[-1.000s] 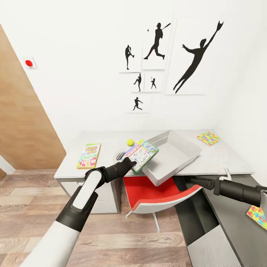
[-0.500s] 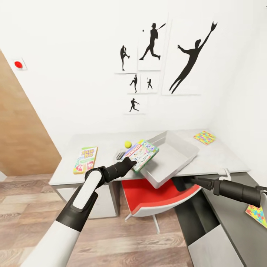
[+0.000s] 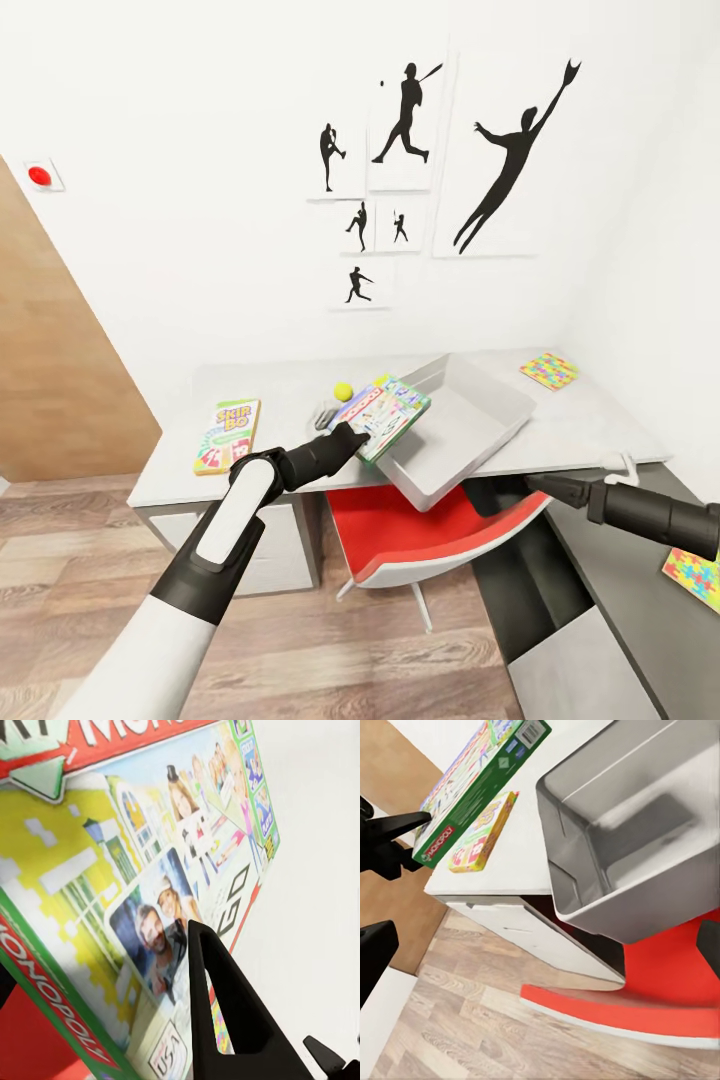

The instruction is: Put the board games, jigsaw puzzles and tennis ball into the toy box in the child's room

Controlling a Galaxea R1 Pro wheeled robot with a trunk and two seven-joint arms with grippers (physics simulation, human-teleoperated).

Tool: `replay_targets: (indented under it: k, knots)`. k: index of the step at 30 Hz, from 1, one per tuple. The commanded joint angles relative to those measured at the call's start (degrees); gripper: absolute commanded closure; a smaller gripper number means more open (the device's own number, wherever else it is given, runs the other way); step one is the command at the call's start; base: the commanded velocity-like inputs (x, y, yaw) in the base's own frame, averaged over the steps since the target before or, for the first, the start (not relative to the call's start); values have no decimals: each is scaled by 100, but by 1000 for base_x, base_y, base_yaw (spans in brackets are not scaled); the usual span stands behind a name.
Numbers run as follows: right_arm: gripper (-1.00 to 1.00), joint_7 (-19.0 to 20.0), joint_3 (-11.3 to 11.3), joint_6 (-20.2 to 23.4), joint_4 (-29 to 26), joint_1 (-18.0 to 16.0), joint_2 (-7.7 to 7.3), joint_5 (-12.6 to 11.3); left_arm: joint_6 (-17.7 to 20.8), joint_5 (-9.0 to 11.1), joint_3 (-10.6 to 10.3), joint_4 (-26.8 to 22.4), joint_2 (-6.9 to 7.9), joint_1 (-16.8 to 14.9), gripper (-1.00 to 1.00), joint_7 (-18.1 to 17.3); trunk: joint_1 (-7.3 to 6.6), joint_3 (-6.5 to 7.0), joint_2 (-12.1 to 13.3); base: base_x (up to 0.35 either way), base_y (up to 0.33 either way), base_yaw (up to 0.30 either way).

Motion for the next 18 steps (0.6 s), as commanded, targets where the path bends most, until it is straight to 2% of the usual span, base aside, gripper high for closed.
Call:
replay_targets:
  k: [1, 8, 18]
  knots:
    - [-100, 1, -3, 43, 0, -5, -1, -22, 10, 56, 1, -7, -1, -5, 100, 59, 3, -11, -11, 1, 1, -3]
    - [-100, 5, -41, 43, 0, -4, 5, -22, 16, 61, -2, -29, -6, -6, 100, 55, 3, -10, -11, 0, 1, -43]
    - [-100, 6, -48, 43, 0, -4, 15, -22, 18, 64, -3, -34, -8, -12, 100, 54, 3, 5, -11, 10, 0, -204]
